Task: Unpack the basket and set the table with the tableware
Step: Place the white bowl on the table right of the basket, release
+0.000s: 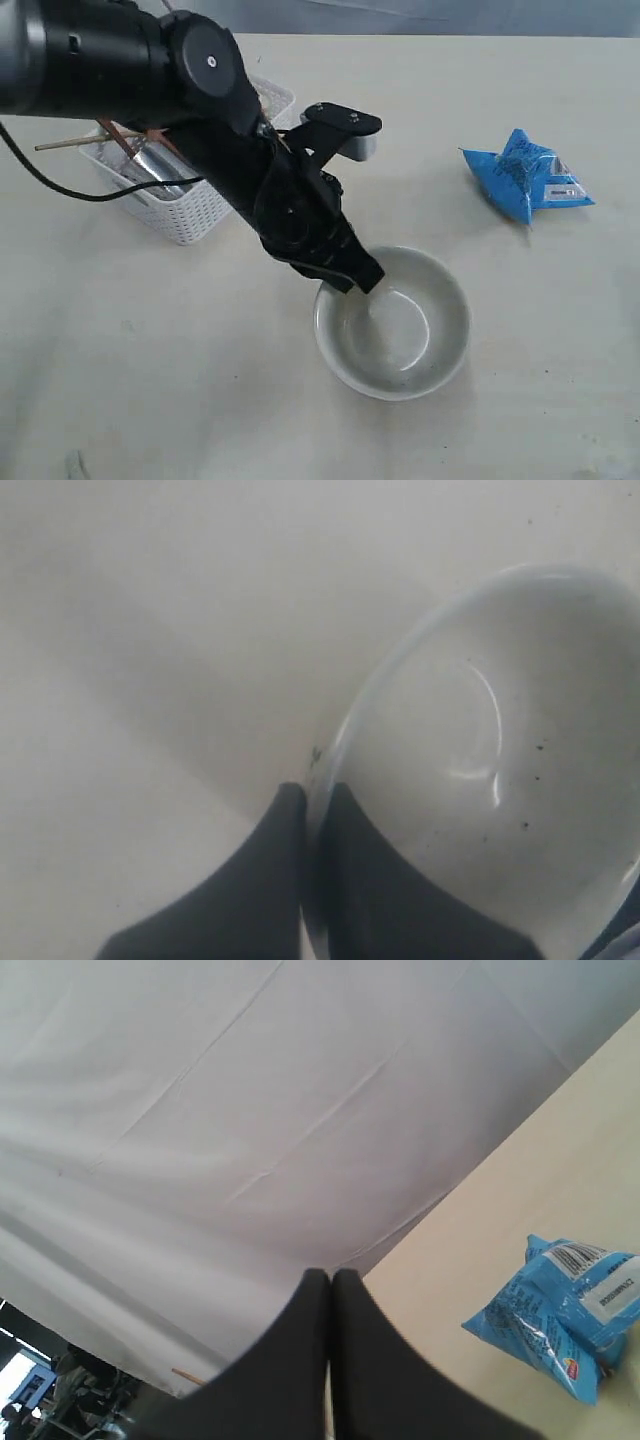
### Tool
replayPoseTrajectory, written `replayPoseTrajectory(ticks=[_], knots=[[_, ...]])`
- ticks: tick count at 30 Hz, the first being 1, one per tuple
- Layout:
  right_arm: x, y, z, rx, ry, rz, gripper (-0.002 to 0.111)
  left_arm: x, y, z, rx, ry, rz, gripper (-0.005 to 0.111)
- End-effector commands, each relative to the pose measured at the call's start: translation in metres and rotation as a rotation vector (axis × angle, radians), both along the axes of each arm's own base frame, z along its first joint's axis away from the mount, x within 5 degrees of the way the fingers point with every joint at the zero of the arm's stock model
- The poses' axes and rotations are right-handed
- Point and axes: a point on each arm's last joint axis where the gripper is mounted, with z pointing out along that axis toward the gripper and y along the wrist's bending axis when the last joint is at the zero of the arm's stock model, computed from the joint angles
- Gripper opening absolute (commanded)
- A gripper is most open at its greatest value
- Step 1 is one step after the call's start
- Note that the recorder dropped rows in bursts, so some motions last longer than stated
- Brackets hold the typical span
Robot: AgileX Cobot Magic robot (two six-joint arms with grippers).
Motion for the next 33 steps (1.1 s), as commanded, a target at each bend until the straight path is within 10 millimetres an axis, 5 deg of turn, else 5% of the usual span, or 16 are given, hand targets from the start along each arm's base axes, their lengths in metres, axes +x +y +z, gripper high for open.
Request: replayPoseTrajectory(ticks=[1,16,19,25,33], knots=[[0.0,-0.001,0.001,-0.027,-0.018,-0.011,0.0,0.006,-0.011,-0.016,0.015,0.038,0.011,0.0],[0.0,-0.001,0.001,-0.027,-0.018,-0.011,0.0,0.026,-0.025,-0.037,0.057,0.067,0.014,0.0],[0.0,-0.001,0.001,-0.027,-0.018,-0.011,0.0,0.026,-0.025,-0.037,0.058,0.064,0.013,0.008],[0.0,-0.001,0.001,-0.027,-0.018,-0.011,0.0,0.027,-0.025,-0.036,0.067,0.071,0.037,0.05],[0.0,-0.001,0.001,-0.027,-0.017,-0.01,0.0,0.026,-0.022,-0.016,0.046,0.022,0.027,0.054]])
